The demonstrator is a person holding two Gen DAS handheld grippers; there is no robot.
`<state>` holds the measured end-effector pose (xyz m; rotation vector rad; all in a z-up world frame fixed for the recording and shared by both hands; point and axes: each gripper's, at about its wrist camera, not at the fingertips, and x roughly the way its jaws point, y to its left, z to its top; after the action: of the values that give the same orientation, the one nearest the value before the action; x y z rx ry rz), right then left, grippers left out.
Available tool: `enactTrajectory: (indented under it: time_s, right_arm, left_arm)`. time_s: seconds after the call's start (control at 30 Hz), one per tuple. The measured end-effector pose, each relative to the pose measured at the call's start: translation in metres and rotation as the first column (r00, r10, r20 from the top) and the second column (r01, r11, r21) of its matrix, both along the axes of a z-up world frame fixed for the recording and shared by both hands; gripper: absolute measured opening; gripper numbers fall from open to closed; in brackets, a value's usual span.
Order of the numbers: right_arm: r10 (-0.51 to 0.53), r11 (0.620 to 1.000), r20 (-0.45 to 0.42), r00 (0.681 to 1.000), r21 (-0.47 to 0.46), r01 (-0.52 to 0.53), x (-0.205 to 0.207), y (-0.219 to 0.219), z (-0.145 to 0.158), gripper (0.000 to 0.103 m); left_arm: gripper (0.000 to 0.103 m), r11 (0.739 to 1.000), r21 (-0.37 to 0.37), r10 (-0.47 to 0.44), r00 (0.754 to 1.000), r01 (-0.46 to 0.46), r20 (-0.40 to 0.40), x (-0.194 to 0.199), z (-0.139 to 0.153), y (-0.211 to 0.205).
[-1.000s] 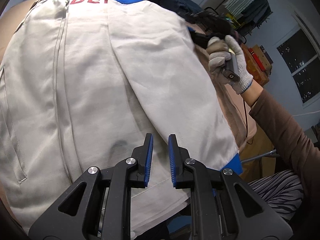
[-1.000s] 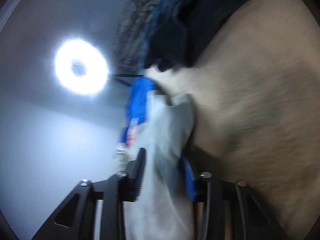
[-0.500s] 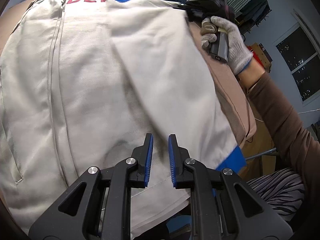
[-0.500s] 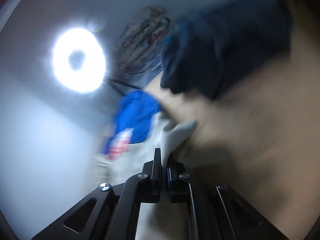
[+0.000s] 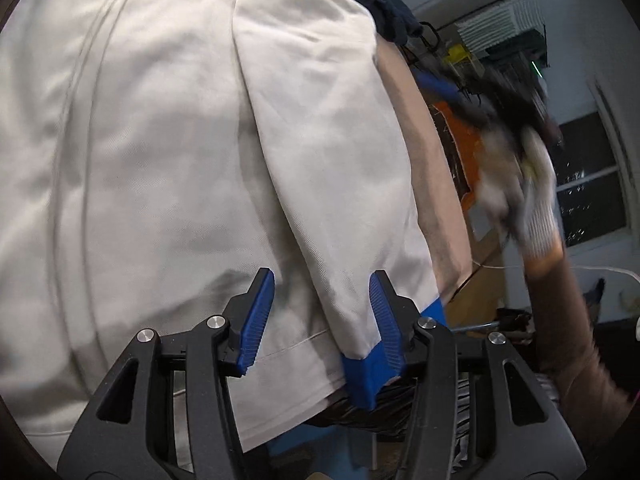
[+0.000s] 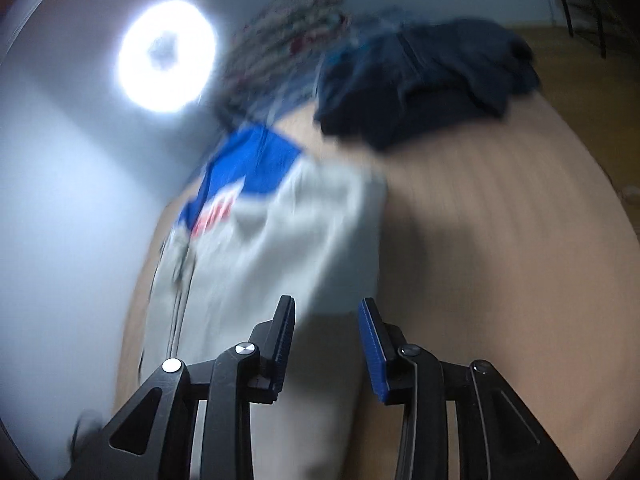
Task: Fold large clothes
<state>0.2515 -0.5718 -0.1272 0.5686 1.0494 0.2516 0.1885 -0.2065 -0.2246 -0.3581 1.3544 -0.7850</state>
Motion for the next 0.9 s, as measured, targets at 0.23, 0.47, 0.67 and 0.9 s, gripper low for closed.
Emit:
enactTrajectory:
  time_s: [0.23, 0.47, 0.67, 0.9]
  right_arm:
    - [0.093, 0.988, -0.172, 0.981, 0.139, -0.070, -0.111, 0.033, -0.040, 0.049]
    - [0.189, 0.982, -0.179, 0.965, 0.051, -0.183, -0.143, 0.070, -0.051, 0.010]
    - [0.161, 0.987, -0.091, 0.983, 0.001, -0.162, -0.145, 0.068, -0.022, 0.003]
    - [0.135, 0.990, -0.139, 0.981, 0.055, -0.129, -0.165, 0.057, -0.046, 0.041]
  left_arm:
    - [0.001, 1.000, -0.027, -0.011, 0.999, 0.009, -0.043, -0.003, -0.019, -0.026]
    - [0.001, 0.997, 0.056, -0.066, 0.993, 0.061, 0.100, -0.044, -0.010, -0.045]
    - [0.005, 0.997, 0.077, -0.032, 0.991, 0.022, 0.130, -0.044, -0.005, -0.044]
    - [0.008, 0.994, 0.111, -0.044, 0.964, 0.016, 0.263, -0.058, 0.031, -0.019]
